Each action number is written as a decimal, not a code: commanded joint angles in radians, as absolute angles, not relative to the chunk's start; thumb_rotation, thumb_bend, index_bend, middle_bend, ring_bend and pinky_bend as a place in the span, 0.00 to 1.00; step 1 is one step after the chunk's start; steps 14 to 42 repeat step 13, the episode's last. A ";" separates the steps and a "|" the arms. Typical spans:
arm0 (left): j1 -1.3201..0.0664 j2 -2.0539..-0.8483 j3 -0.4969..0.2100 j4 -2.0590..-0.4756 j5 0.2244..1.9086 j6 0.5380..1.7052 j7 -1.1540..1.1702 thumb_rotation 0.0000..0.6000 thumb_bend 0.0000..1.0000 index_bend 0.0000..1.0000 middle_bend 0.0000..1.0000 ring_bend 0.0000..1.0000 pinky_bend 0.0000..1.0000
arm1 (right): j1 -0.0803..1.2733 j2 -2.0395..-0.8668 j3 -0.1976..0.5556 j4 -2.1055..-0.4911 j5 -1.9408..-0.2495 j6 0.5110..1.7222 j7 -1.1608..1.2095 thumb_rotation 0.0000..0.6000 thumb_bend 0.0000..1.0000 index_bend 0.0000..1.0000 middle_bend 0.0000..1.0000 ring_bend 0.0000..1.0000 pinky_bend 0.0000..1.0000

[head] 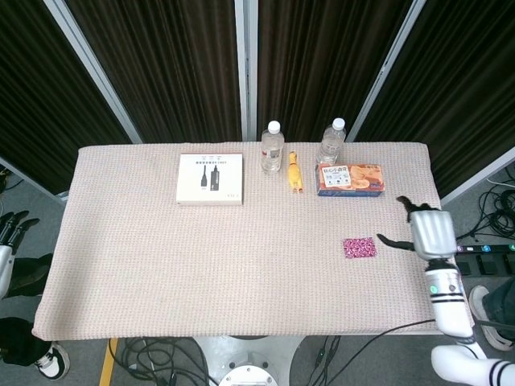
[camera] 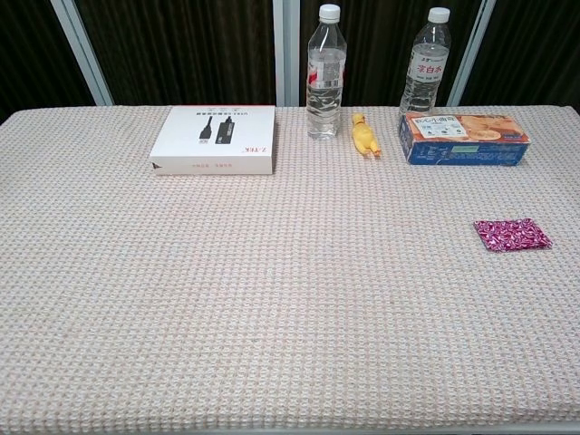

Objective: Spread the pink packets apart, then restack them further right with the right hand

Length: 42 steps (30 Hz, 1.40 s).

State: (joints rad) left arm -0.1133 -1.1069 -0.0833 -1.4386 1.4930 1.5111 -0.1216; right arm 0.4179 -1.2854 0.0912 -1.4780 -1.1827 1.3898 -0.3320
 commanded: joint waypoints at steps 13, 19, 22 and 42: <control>-0.112 -1.097 -0.058 -1.437 1.496 1.479 -0.130 1.00 0.00 0.25 0.23 0.12 0.24 | 0.145 -1.230 0.063 -1.406 -1.266 1.623 -0.196 0.10 0.00 0.00 0.01 0.00 0.00; -0.112 -1.097 -0.058 -1.437 1.496 1.479 -0.130 1.00 0.00 0.25 0.23 0.12 0.24 | 0.145 -1.230 0.063 -1.406 -1.266 1.623 -0.196 0.10 0.00 0.00 0.01 0.00 0.00; -0.112 -1.097 -0.058 -1.437 1.496 1.479 -0.130 1.00 0.00 0.25 0.23 0.12 0.24 | 0.145 -1.230 0.063 -1.406 -1.266 1.623 -0.196 0.10 0.00 0.00 0.01 0.00 0.00; -0.112 -1.097 -0.058 -1.437 1.496 1.479 -0.130 1.00 0.00 0.25 0.23 0.12 0.24 | 0.145 -1.230 0.063 -1.406 -1.266 1.623 -0.196 0.10 0.00 0.00 0.01 0.00 0.00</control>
